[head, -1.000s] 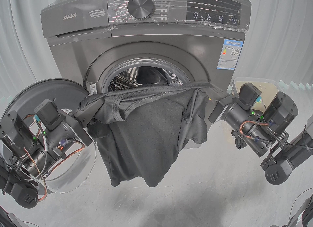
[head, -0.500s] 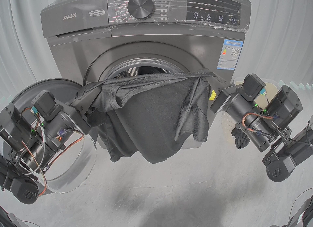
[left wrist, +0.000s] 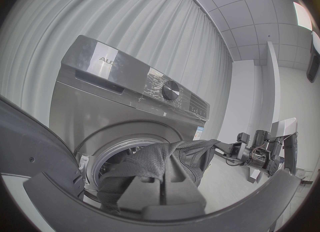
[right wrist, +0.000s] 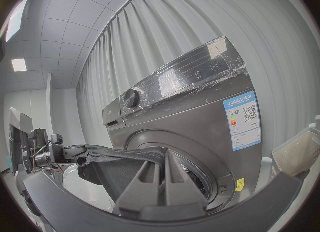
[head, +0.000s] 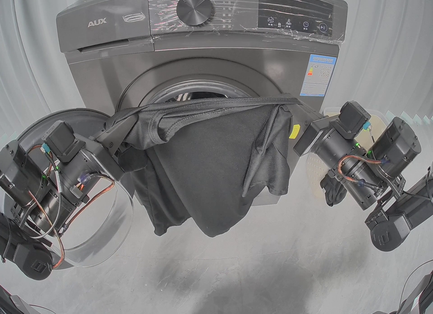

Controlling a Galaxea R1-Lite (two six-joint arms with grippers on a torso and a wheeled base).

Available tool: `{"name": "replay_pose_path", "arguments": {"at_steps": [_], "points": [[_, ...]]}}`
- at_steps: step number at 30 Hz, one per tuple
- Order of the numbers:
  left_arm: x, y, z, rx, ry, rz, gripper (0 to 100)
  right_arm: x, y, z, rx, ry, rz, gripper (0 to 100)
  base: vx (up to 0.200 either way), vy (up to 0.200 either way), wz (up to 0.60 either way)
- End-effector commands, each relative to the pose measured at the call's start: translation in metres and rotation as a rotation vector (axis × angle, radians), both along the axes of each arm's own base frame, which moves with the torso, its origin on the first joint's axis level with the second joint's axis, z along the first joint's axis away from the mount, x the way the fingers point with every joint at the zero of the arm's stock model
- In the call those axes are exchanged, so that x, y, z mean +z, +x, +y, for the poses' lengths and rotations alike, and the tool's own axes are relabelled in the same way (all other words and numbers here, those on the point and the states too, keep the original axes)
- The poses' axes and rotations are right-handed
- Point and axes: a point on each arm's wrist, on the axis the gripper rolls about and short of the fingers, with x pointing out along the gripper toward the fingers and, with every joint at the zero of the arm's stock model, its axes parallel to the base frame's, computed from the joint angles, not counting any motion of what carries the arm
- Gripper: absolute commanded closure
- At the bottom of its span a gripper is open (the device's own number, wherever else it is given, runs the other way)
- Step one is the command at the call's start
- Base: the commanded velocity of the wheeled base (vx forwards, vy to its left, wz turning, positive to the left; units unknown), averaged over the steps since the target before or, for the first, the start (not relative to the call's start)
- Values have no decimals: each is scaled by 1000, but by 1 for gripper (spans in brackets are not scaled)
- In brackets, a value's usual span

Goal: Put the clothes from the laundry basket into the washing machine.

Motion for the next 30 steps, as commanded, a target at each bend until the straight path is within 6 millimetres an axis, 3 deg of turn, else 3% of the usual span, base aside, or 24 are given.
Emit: {"name": "replay_pose_path", "arguments": {"at_steps": [1, 13, 17, 22, 27, 28, 30], "points": [[0, 0, 0, 1, 0, 2, 100, -1, 0, 0, 2, -1, 1, 100, 0, 0, 0], [0, -1, -2, -12, 2, 1, 100, -2, -2, 2, 7, -4, 9, 100, 0, 0, 0], [-12, 1, -23, -85, 20, 44, 100, -22, -11, 2, 30, -55, 74, 100, 0, 0, 0], [-3, 4, -40, -84, -16, 15, 100, -40, -24, 8, 73, -89, 147, 100, 0, 0, 0], [0, 10, -48, -84, -21, 11, 100, -50, -23, 10, 80, -113, 178, 100, 0, 0, 0], [1, 10, -49, -87, -22, 10, 100, -51, -24, 11, 86, -116, 181, 0, 0, 0, 0], [2, 13, -51, -87, -23, 8, 100, -60, -32, 16, 112, -140, 211, 0, 0, 0, 0]]}}
